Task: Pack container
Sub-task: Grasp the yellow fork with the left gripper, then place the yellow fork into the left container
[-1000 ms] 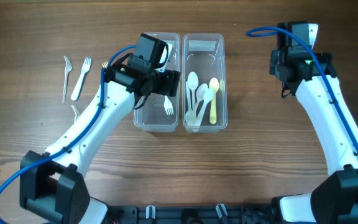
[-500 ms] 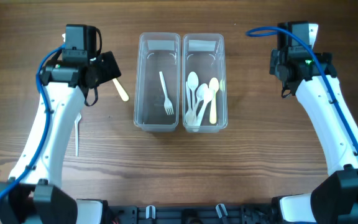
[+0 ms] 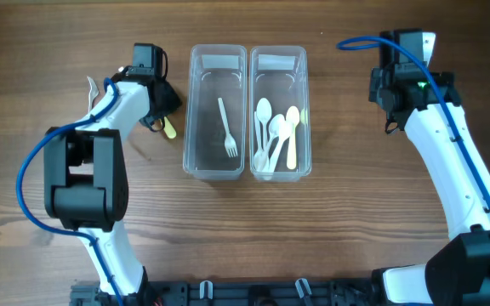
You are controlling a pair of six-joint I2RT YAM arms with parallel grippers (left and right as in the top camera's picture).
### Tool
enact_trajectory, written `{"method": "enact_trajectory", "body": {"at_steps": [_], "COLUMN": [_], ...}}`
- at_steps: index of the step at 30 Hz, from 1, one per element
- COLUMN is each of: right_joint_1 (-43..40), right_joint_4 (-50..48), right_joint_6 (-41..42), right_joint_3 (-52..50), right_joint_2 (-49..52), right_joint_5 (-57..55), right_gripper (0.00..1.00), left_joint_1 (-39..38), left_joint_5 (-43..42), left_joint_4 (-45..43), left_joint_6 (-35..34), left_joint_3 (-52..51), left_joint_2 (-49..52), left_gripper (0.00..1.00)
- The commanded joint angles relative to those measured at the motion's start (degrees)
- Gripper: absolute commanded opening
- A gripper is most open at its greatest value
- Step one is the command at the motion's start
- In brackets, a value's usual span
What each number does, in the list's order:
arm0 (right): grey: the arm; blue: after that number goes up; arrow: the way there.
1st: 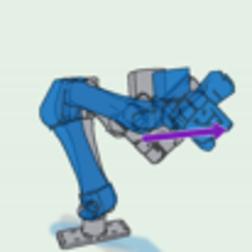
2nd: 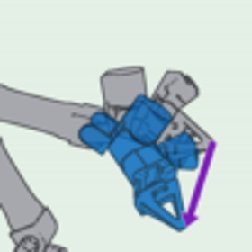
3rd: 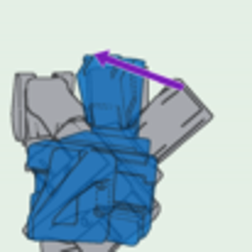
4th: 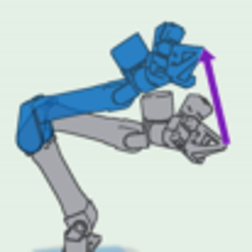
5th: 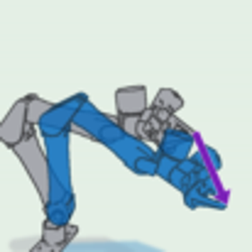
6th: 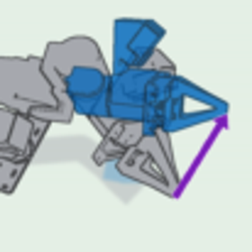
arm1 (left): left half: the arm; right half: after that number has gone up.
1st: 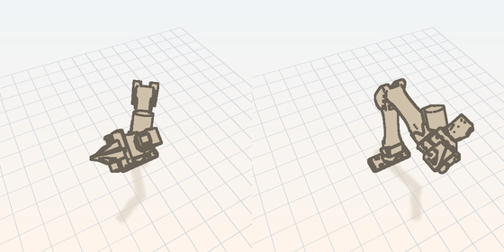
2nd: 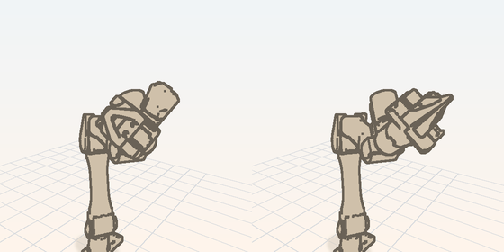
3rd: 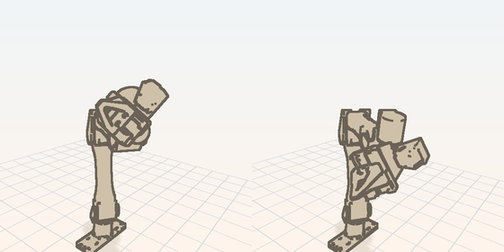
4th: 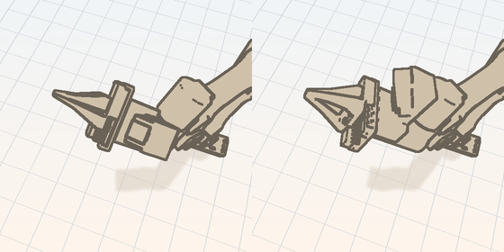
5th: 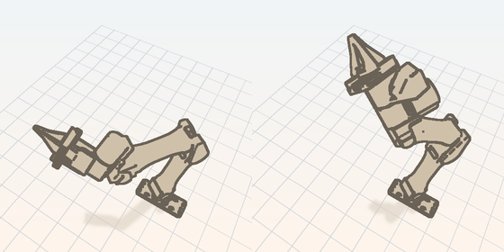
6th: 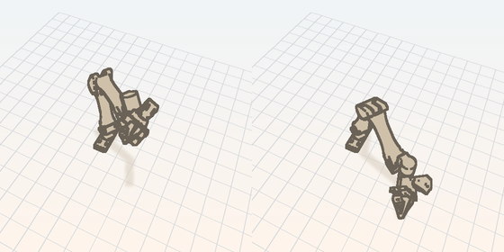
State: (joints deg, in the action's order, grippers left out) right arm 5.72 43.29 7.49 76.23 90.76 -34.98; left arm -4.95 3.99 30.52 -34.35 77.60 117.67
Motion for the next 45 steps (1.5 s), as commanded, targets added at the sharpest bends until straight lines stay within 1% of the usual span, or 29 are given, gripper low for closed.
{"method": "enact_trajectory", "body": {"at_steps": [1,2,5,6,8,11,12,14,16,18,20,21,24,27,29,32,33,34,35,36,38,40,42,44,45], "right_joint_1": [-0.22,-0.22,-0.22,-0.22,-0.22,-0.22,-0.22,-0.22,-0.22,-0.22,-0.22,-0.22,-0.22,-0.22,-0.22,-0.22,-0.22,-0.22,-0.22,-0.22,-0.22,-0.22,-0.22,-0.22,-0.22], "right_joint_4": [-0.20,-0.20,-0.20,-0.20,-0.20,-0.20,-0.20,-0.20,-0.20,-0.17,-0.20,-0.20,-0.20,-0.20,-0.20,-0.20,-0.20,-0.20,-0.20,-0.20,-0.20,-0.20,-0.20,-0.20,-0.20], "right_joint_6": [0.02,0.02,0.02,0.02,0.02,0.02,0.02,0.02,0.02,0.02,0.04,0.02,0.02,0.02,0.02,0.02,0.02,0.02,0.02,0.02,0.00,0.00,0.00,0.02,0.02], "right_joint_3": [-0.11,-0.11,-0.11,-0.11,-0.11,-0.11,-0.11,-0.11,-0.11,-0.11,-0.11,-0.11,-0.11,-0.11,-0.11,-0.11,-0.11,-0.11,-0.11,-0.11,-0.11,-0.11,-0.11,-0.11,-0.11], "right_joint_2": [0.26,0.26,0.26,0.26,0.26,0.26,0.26,0.26,0.26,0.26,0.26,0.26,0.26,0.26,0.26,0.26,0.26,0.26,0.26,0.26,0.26,0.26,0.26,0.26,0.26], "right_joint_5": [-1.01,-1.01,-1.01,-1.01,-1.01,-1.01,-1.01,-1.01,-1.01,-1.01,-1.01,-1.01,-1.01,-1.01,-1.01,-1.01,-1.01,-1.01,-1.01,-1.01,-1.01,-1.01,-1.01,-1.01,-1.01], "right_gripper": [0.99,1.00,1.00,1.00,1.00,1.00,1.00,1.00,1.00,1.00,1.00,1.00,1.00,1.00,1.00,1.00,1.00,1.00,1.00,1.00,1.00,1.00,1.00,1.00,1.00], "left_joint_1": [0.37,0.37,0.74,1.11,1.77,2.40,2.58,2.75,2.73,2.73,2.73,2.73,2.73,2.73,2.60,1.42,0.09,-1.20,-2.75,-5.75,-10.80,-13.73,-15.76,-16.13,-16.11], "left_joint_5": [0.37,0.57,0.57,0.57,0.57,0.57,0.55,0.55,0.52,0.42,0.33,0.35,0.31,0.33,0.33,0.09,-1.75,-3.91,-6.84,-10.38,-10.97,-9.90,-9.66,-9.49,-9.49], "left_joint_4": [-0.44,-0.28,-0.07,0.46,2.25,4.57,5.09,6.27,6.60,7.67,7.96,8.13,10.14,18.49,24.59,26.43,27.23,27.54,27.52,27.54,27.63,27.63,28.30,28.92,29.16], "left_joint_6": [-1.73,-2.16,-2.19,-2.16,-2.19,-2.14,-2.14,-2.05,-1.90,-0.61,1.90,2.64,2.62,2.62,2.62,2.64,2.64,3.96,7.34,13.75,24.20,26.51,26.51,26.47,26.47], "left_joint_3": [0.28,0.28,0.28,0.28,0.28,0.28,0.28,0.28,0.28,0.31,0.31,0.31,2.23,11.04,18.45,20.09,20.09,20.09,20.09,20.06,20.00,19.91,19.89,19.91,19.91], "left_joint_2": [3.80,4.31,5.07,5.05,5.05,5.05,5.05,5.05,5.05,5.05,5.05,5.03,3.67,-0.55,-5.92,-14.45,-17.27,-18.56,-19.23,-19.30,-18.12,-16.72,-15.28,-14.10,-13.60], "left_gripper": [0.61,0.64,0.65,0.64,0.56,0.57,0.55,0.41,0.39,0.22,0.13,0.09,0.04,0.04,0.04,0.04,0.04,0.04,0.04,0.04,0.04,0.04,0.04,0.04,0.07]}}
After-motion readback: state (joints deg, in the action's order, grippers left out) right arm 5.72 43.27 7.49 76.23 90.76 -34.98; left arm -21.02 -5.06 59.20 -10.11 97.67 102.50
